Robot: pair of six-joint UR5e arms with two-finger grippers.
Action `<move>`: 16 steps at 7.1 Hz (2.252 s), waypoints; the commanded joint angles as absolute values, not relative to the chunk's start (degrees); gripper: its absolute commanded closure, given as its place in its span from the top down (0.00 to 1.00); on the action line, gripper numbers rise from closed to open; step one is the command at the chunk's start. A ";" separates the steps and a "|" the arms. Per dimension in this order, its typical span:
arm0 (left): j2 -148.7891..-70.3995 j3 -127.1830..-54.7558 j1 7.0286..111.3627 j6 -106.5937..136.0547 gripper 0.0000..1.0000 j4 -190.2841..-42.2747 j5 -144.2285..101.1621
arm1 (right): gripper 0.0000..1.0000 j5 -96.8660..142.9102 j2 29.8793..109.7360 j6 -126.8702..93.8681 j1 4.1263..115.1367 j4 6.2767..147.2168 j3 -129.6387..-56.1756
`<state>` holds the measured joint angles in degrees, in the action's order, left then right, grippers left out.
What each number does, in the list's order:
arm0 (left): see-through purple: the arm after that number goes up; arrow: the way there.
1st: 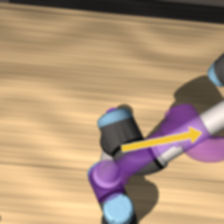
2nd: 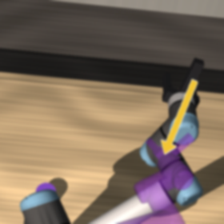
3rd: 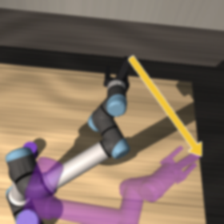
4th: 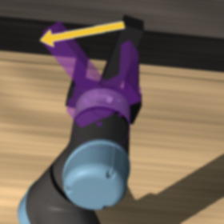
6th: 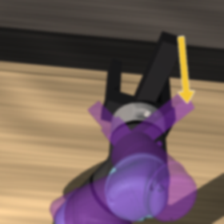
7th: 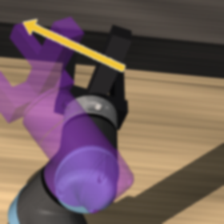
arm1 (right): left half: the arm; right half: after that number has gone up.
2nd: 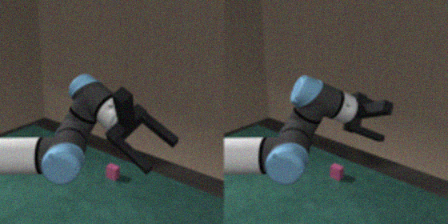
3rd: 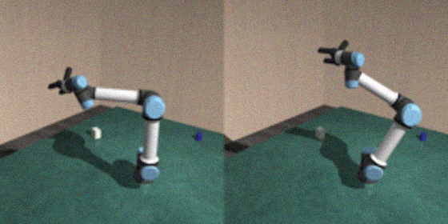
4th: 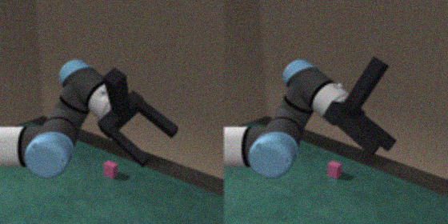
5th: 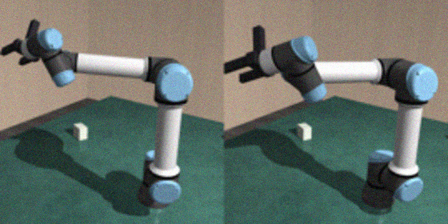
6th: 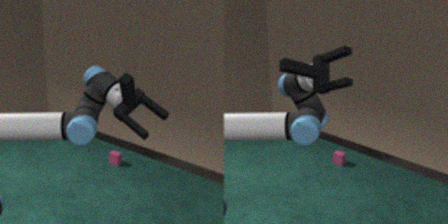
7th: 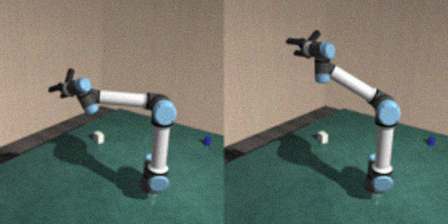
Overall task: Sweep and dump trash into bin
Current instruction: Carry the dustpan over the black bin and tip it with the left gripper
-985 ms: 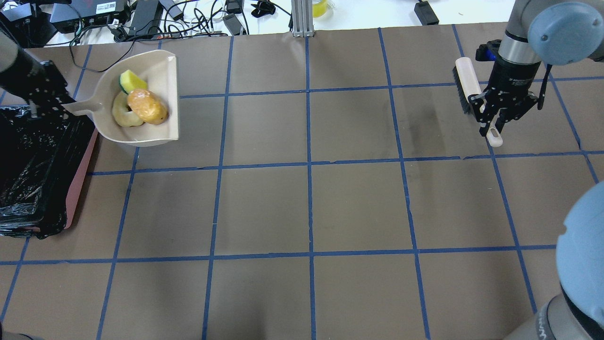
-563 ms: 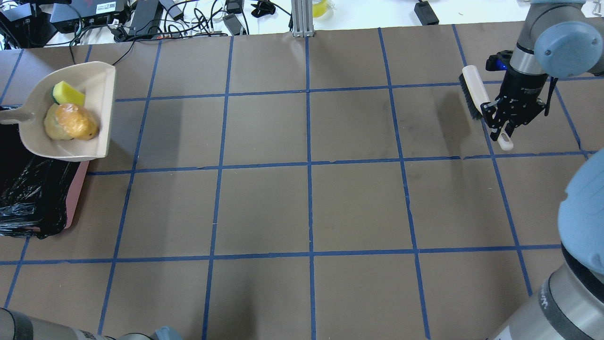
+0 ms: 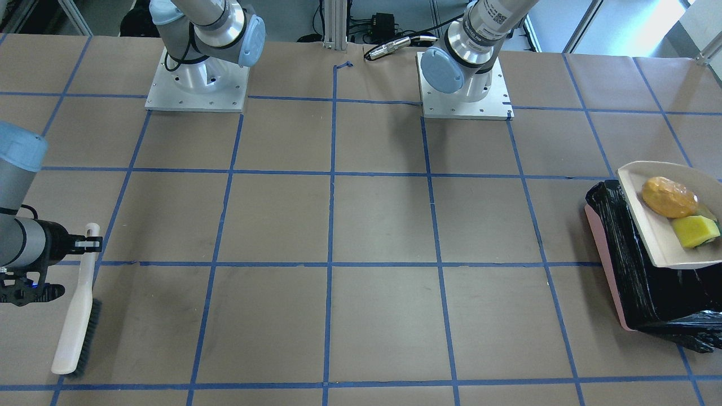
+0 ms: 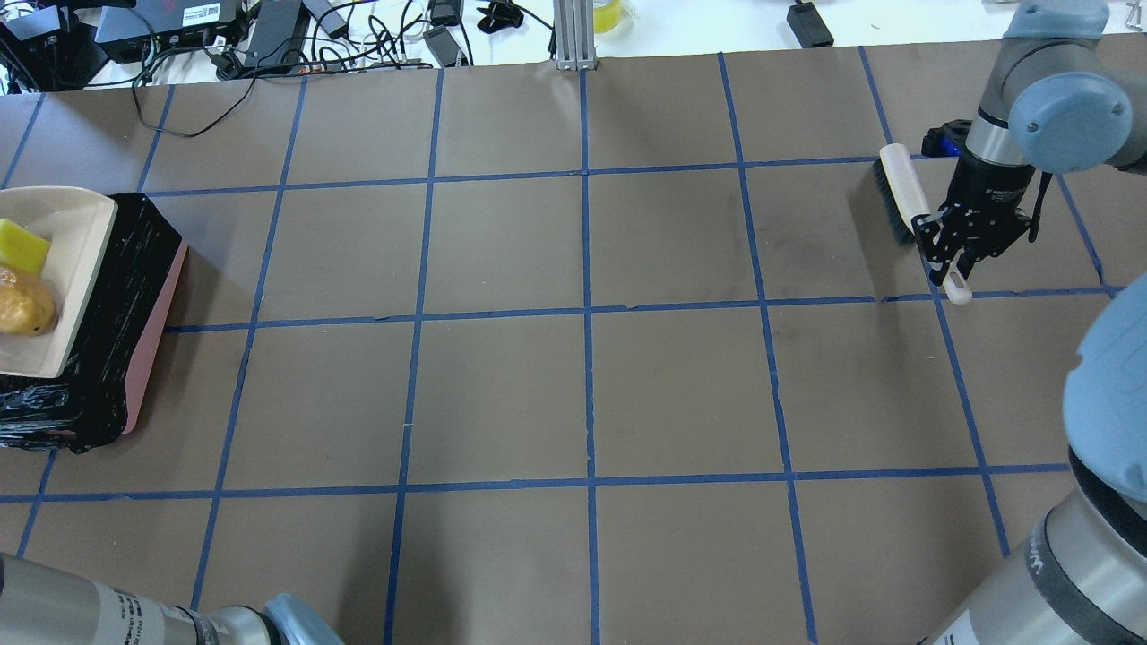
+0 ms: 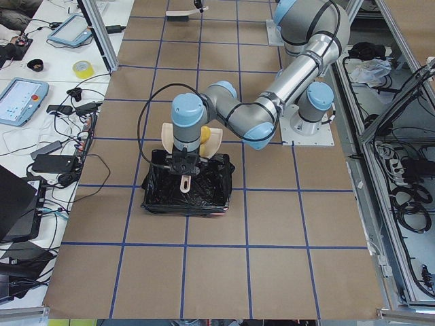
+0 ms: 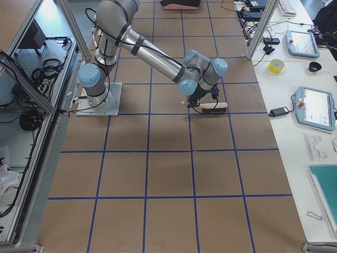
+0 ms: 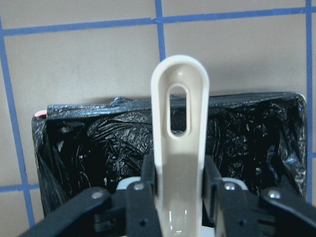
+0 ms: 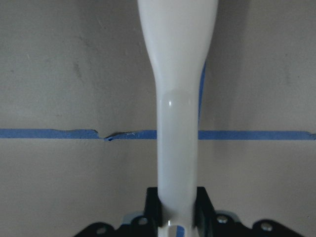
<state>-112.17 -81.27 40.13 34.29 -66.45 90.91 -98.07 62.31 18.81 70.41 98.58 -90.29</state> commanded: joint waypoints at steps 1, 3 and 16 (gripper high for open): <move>-116.78 -76.49 39.20 31.12 0.00 -63.19 90.62 | 0.02 -97.82 62.31 17.59 70.40 98.61 -90.44; -119.26 -72.78 39.20 25.00 0.00 -58.41 87.92 | 0.03 -97.47 62.31 16.61 70.40 98.70 -90.44; -117.43 -82.17 39.20 -3.16 0.00 -17.33 46.76 | 1.00 -94.75 75.38 17.31 71.10 98.65 -80.44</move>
<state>-117.89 -80.80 39.19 -2.35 -19.04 47.54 -95.74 71.52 17.34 70.96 101.99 -83.23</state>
